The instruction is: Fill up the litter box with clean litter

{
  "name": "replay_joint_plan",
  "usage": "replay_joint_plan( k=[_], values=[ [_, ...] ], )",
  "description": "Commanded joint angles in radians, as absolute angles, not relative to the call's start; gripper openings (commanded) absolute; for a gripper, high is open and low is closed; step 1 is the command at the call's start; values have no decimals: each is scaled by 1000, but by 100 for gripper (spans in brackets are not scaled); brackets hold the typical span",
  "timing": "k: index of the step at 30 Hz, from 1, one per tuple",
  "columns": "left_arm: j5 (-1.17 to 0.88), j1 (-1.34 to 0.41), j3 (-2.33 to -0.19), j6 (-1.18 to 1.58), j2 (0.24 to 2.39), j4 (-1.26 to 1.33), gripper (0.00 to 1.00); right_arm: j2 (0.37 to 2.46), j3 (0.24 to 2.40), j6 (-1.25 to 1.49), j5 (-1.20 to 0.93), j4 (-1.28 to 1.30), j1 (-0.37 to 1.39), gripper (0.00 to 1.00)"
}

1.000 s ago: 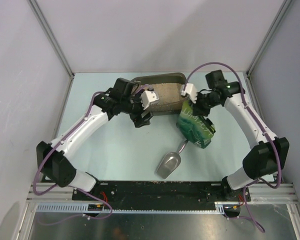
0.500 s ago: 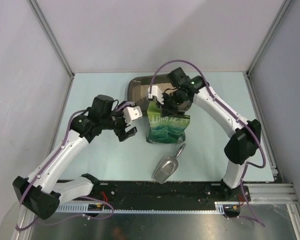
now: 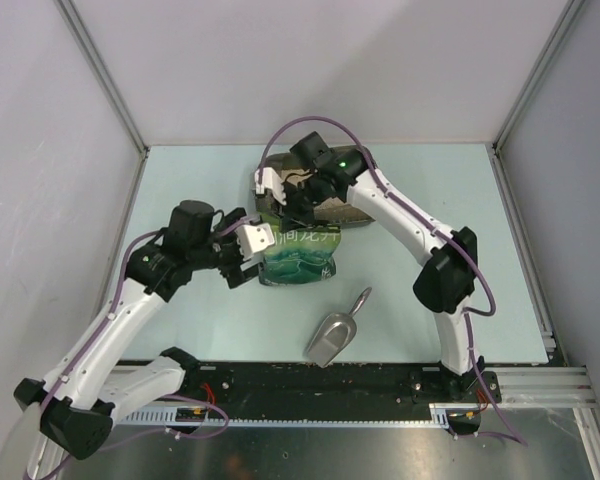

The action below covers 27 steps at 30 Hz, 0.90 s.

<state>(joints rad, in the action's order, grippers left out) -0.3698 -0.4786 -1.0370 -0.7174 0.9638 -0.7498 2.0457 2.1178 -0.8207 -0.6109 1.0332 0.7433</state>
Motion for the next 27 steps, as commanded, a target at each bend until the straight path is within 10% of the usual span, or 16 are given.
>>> replay_joint_plan(
  k=[1, 2, 6, 17, 27],
  values=[
    [-402, -471, -1029, -739, 954, -742, 91, 1956, 2191, -729, -638, 890, 729, 38],
    [-411, -471, -1031, -739, 963, -741, 91, 1938, 2177, -691, -637, 875, 710, 60],
    [-460, -471, -1060, -736, 1006, -739, 90, 1821, 2070, -501, -609, 789, 612, 90],
    [-548, -471, -1267, -761, 1216, -712, 87, 1545, 1741, -421, -635, 793, 425, 90],
    [-505, -471, -1295, -882, 1391, -715, 62, 1488, 1663, -664, -611, 928, 494, 86]
  ],
)
